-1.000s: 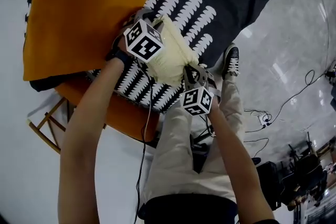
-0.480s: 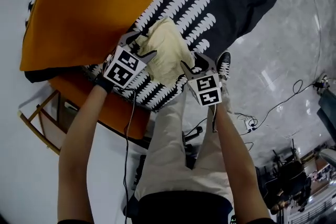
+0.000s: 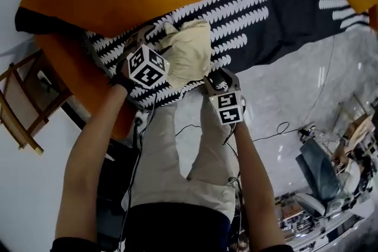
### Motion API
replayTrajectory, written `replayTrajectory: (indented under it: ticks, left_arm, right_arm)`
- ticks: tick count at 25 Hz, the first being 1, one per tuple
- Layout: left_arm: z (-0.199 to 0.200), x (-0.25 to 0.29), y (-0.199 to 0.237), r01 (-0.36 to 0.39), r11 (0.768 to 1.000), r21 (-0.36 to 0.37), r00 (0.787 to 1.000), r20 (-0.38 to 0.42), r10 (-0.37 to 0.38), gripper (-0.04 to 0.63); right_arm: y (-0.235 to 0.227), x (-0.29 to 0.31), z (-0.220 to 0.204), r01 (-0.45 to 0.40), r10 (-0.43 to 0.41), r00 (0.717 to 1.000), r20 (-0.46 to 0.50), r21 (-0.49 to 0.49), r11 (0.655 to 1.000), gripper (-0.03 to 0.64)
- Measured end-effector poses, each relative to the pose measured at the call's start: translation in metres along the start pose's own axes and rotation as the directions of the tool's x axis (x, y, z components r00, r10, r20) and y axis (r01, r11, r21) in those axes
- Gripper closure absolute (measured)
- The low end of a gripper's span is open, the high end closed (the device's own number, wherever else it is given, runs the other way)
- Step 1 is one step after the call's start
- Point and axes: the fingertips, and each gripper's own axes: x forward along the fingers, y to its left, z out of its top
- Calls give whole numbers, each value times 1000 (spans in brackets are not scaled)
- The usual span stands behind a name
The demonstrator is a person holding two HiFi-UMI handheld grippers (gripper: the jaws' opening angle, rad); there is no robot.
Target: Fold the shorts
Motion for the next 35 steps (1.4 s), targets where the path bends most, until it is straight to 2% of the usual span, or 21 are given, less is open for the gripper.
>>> replayTrajectory:
  ticks: [1, 3, 6, 8, 10, 11, 13, 16, 18, 20, 23, 24, 25, 26, 27, 28, 29, 31, 35]
  left_arm:
    - [1, -16, -6, 6, 1000, -31, 999, 38, -4, 236]
    - [-7, -47, -24, 47, 994, -97, 995, 96, -38, 236]
    - [-22, -70, -50, 74, 971, -225, 990, 132, -45, 236]
    - [-30, -67, -60, 48, 938, -344, 992, 127, -4, 236]
    - [-36, -61, -69, 7, 892, -451, 993, 109, 47, 236]
    - [-36, -60, -71, -6, 877, -480, 992, 108, 66, 236]
    - [-33, -58, -69, 4, 860, -510, 988, 135, 76, 238]
    - [-23, -44, -52, 103, 835, -541, 979, 204, 11, 238]
    - [-16, -20, -32, 141, 848, -511, 975, 219, -30, 236]
    - [-9, 8, -22, 179, 867, -464, 973, 214, -87, 236]
    - [3, 37, -32, 279, 879, -388, 956, 195, -217, 227]
    - [6, 41, -41, 296, 879, -375, 952, 191, -239, 227]
    - [7, 42, -50, 296, 879, -374, 952, 191, -239, 231]
    - [6, 40, -57, 284, 877, -387, 955, 197, -222, 278]
    - [5, 36, -62, 269, 872, -408, 958, 206, -199, 334]
    - [3, 29, -67, 256, 866, -429, 960, 219, -175, 381]
    - [1, 22, -70, 246, 862, -443, 960, 237, -152, 435]
    - [-1, 7, -74, 244, 860, -449, 955, 265, -133, 474]
    - [0, -12, -67, 260, 863, -433, 940, 316, -125, 489]
  right_arm:
    - [-6, -17, 8, 6, -6, 1000, -6, -101, 995, 367]
    - [-3, -47, 30, 3, -8, 1000, -17, -272, 962, 368]
    - [4, -61, 76, -38, 34, 999, -17, -463, 885, 387]
    - [0, -44, 105, -86, 84, 996, -31, -583, 808, 387]
    - [-5, -19, 123, -151, 137, 988, -74, -671, 726, 387]
    - [-7, -7, 127, -187, 162, 982, -101, -678, 711, 386]
    - [-12, 14, 127, -262, 212, 965, -154, -626, 734, 376]
    - [-26, 40, 118, -360, 281, 933, -225, -542, 760, 289]
    - [-35, 58, 111, -399, 325, 917, -232, -485, 778, 249]
    - [-38, 75, 108, -415, 364, 910, -200, -433, 800, 209]
    - [-30, 91, 114, -396, 377, 917, -128, -402, 825, 207]
    - [-26, 91, 115, -382, 370, 922, -109, -403, 832, 209]
    - [-21, 87, 114, -373, 367, 925, -98, -412, 831, 228]
    - [-15, 81, 110, -373, 370, 924, -95, -427, 824, 292]
    - [-8, 74, 104, -379, 376, 921, -99, -445, 811, 398]
    - [-2, 66, 96, -385, 381, 918, -106, -462, 799, 423]
    - [4, 60, 89, -391, 385, 916, -115, -474, 789, 481]
    - [11, 51, 82, -404, 396, 910, -122, -475, 781, 492]
    - [15, 49, 103, -387, 401, 913, -79, -479, 788, 471]
